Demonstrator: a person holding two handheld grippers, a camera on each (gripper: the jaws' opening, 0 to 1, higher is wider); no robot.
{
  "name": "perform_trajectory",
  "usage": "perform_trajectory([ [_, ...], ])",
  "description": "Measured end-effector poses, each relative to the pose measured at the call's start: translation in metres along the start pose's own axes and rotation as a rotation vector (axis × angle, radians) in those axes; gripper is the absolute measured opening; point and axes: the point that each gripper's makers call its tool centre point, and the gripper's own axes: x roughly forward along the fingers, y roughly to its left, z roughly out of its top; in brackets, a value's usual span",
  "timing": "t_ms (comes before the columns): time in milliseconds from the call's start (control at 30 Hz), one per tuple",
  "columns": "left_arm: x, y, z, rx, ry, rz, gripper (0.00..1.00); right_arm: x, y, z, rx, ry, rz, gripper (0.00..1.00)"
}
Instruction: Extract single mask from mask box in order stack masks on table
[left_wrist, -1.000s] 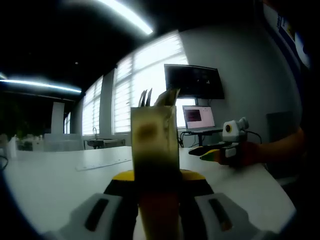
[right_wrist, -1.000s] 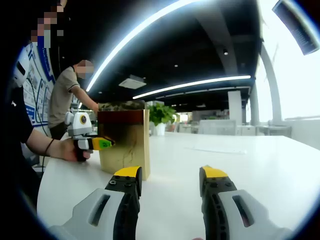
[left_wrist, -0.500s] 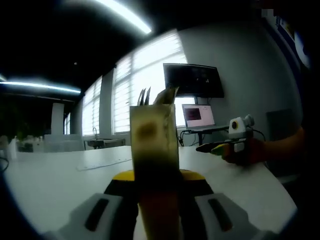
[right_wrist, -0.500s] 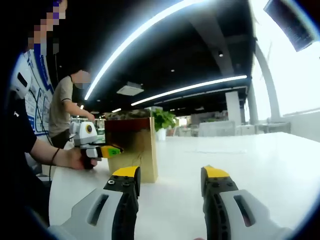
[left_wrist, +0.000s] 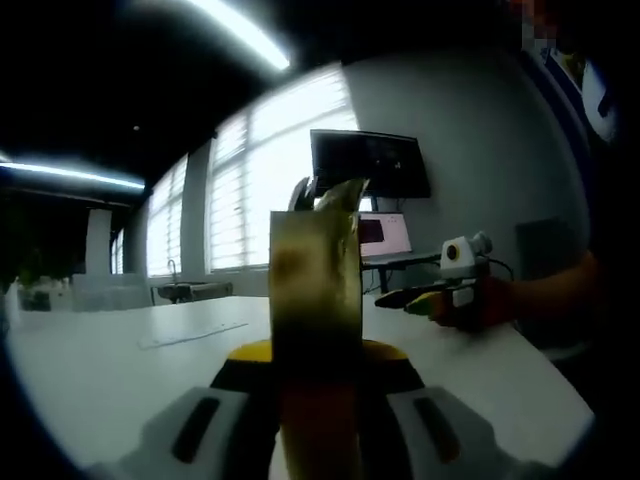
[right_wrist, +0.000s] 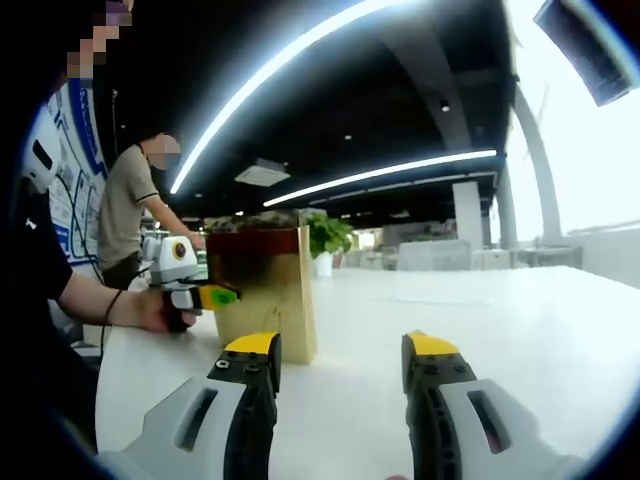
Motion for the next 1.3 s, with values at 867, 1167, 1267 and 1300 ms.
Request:
perform_trajectory([
  [867, -0.002, 0.015, -0.006, -0.025, 0.023, 0.072, 0.32, -0.003, -0.004, 0.010, 0.020, -0.027, -0.007, 0.43],
  [1167, -0.002, 0.014, -0.006, -0.029, 0.021, 0.075, 0.32, -0.012, 0.016, 0.037, -0.004, -0.011, -0.005, 0.45],
  [1267, -0.001, 0.014, -0.006, -0.029, 0.021, 0.076, 0.33, -0.010, 0.023, 0.046, -0.017, -0.002, 0.007, 0.45],
  [1300, -0.001, 0.014, -0.006, -0.030, 0.021, 0.076, 0.33, -0.009, 0.025, 0.051, -0.026, -0.001, 0.013, 0.45],
])
